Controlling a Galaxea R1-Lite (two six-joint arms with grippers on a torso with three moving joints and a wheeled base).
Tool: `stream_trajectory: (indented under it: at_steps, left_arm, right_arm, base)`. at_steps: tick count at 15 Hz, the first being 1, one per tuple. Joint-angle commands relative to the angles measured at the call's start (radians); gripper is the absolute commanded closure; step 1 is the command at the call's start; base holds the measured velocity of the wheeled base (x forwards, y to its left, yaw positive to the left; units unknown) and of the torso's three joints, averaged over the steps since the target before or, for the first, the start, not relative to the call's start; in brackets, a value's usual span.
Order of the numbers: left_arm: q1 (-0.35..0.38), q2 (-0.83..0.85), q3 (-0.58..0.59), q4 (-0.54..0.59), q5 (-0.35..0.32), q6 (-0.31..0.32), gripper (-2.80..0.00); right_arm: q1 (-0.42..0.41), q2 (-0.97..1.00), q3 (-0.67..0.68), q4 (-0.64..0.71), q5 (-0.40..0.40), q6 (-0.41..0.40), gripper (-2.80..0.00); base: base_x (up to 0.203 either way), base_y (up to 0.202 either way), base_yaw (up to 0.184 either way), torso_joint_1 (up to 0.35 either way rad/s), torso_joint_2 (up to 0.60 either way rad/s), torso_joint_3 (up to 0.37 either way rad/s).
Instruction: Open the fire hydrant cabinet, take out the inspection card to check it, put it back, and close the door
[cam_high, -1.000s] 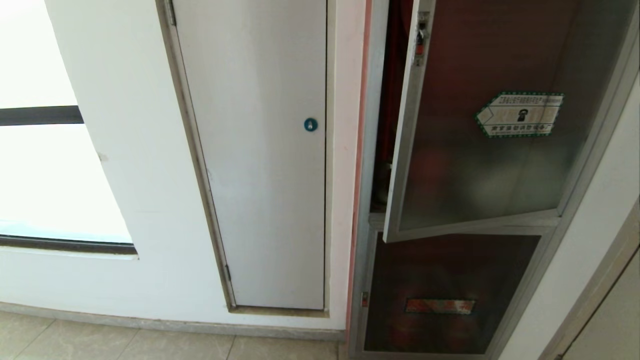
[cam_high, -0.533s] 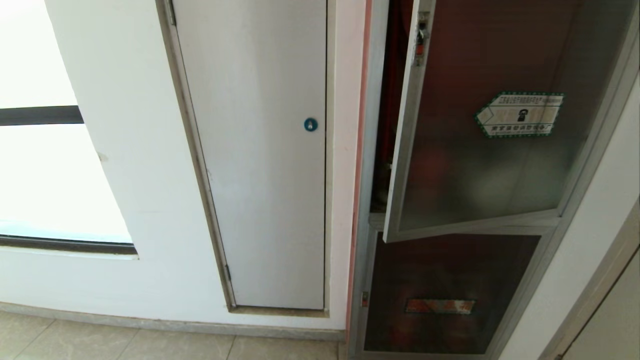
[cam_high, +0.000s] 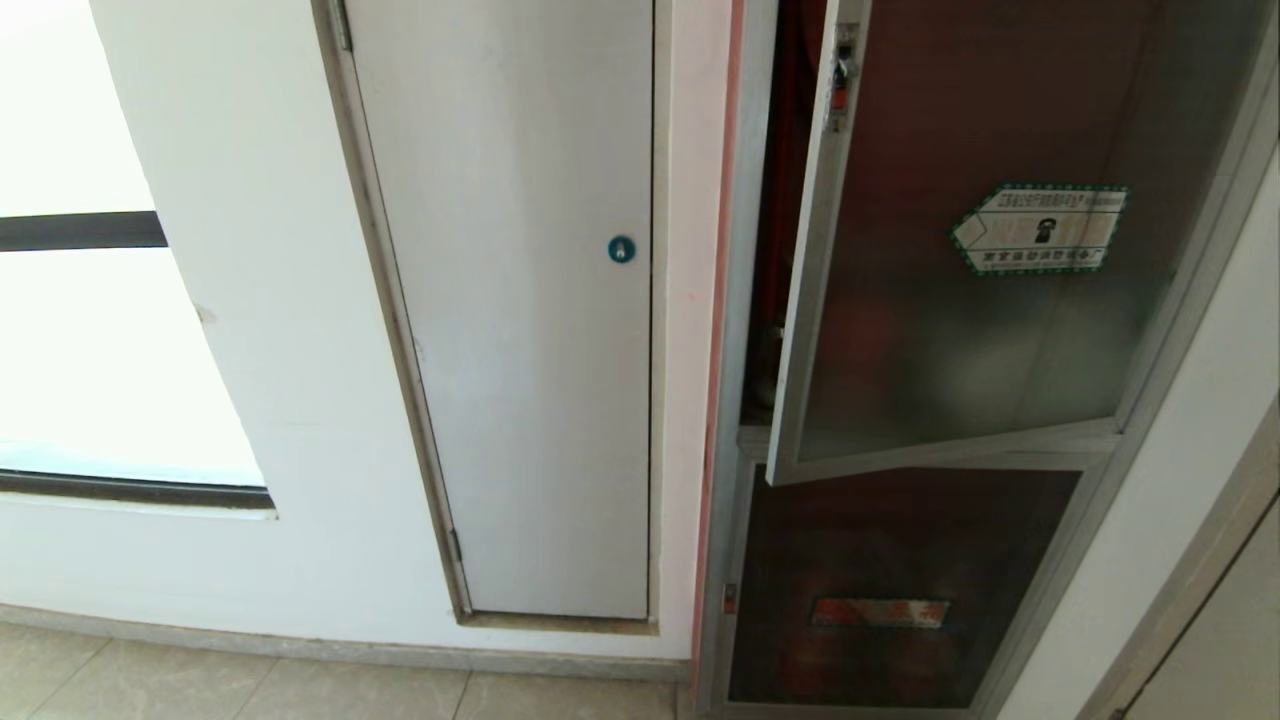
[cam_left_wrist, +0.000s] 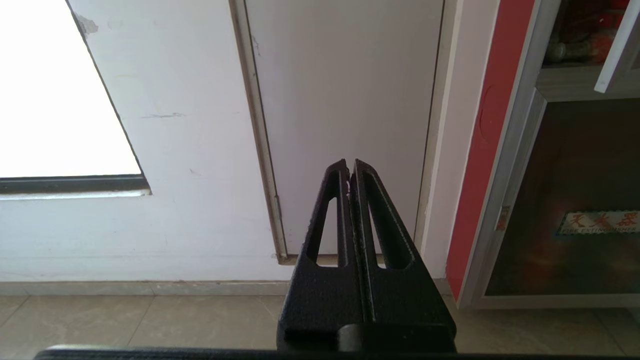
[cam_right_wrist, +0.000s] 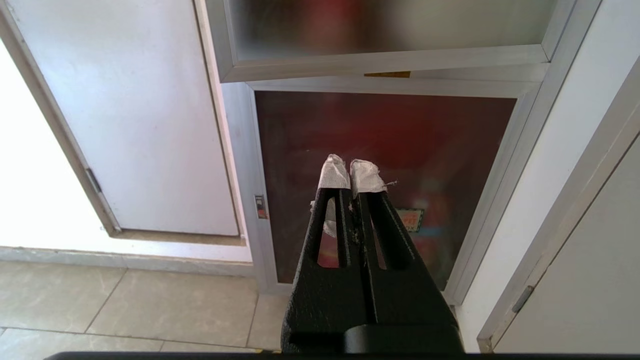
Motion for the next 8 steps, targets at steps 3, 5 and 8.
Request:
stream_trajectory:
  at_steps: [3, 5, 8]
  left_arm:
    - [0.000, 0.001, 0.028, -0.001, -0.001, 0.000, 0.00]
    - [0.000, 0.001, 0.028, -0.001, -0.001, 0.000, 0.00]
    - [0.000, 0.001, 0.028, -0.001, -0.001, 0.000, 0.00]
  right_arm:
    - [0.000, 0.000, 0.000, 0.000, 0.001, 0.000, 0.00]
    - [0.000, 0.000, 0.000, 0.000, 0.001, 0.000, 0.00]
    - [0.000, 0.000, 0.000, 0.000, 0.001, 0.000, 0.00]
  base:
    - [0.000, 0.000, 0.000, 0.000, 0.00, 0.000]
    - [0.000, 0.000, 0.000, 0.000, 0.00, 0.000]
    - [0.000, 0.000, 0.000, 0.000, 0.00, 0.000]
